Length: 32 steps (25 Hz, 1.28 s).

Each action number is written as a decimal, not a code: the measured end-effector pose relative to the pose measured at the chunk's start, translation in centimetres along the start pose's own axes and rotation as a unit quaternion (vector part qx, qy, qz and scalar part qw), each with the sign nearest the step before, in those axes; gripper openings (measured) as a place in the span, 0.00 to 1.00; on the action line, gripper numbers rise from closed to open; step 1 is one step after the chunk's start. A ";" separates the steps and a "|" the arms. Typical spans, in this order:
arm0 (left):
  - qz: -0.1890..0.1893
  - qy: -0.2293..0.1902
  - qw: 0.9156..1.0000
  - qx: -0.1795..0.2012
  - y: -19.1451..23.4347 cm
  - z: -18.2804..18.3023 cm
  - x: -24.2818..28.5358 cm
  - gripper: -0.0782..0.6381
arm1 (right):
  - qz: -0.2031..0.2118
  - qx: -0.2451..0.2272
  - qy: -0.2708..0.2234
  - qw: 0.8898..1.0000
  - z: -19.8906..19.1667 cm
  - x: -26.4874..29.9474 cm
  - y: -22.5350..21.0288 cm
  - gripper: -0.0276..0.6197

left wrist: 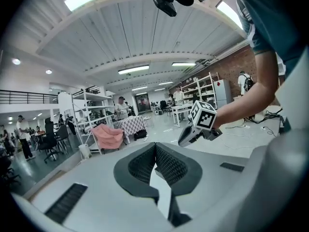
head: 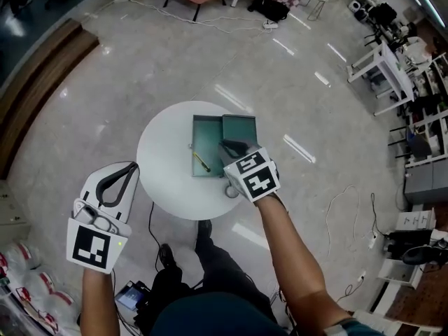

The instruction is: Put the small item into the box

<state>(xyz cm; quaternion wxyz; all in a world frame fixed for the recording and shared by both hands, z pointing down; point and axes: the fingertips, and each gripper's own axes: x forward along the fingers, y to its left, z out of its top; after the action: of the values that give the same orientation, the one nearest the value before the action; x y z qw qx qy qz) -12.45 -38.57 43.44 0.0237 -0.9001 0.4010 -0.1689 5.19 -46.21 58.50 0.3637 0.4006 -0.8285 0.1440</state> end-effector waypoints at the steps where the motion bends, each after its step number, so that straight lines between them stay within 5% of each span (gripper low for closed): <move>1: -0.001 -0.003 1.000 0.001 -0.1 0.8 -0.7 0.13 | -0.003 0.001 -0.013 1.000 0.9 -1.3 0.3 0.13; 13: -0.021 -0.029 0.999 0.007 -2.5 8.4 -9.3 0.13 | -0.022 -0.006 -0.177 0.984 10.6 -18.7 6.7 0.12; 21: -0.030 -0.047 0.998 0.011 -4.2 13.1 -15.4 0.13 | -0.050 -0.064 -0.299 0.951 16.3 -31.2 13.1 0.10; 32: -0.036 -0.073 0.996 0.036 -5.1 15.3 -21.2 0.13 | -0.069 -0.072 -0.333 0.938 17.7 -39.3 19.6 0.10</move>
<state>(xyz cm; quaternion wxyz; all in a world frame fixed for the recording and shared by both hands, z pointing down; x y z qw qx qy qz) -17.06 -21.05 23.84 0.0797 -0.9224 0.3592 -0.1178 -2.22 -21.13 19.07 0.1037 0.4544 -0.8808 -0.0832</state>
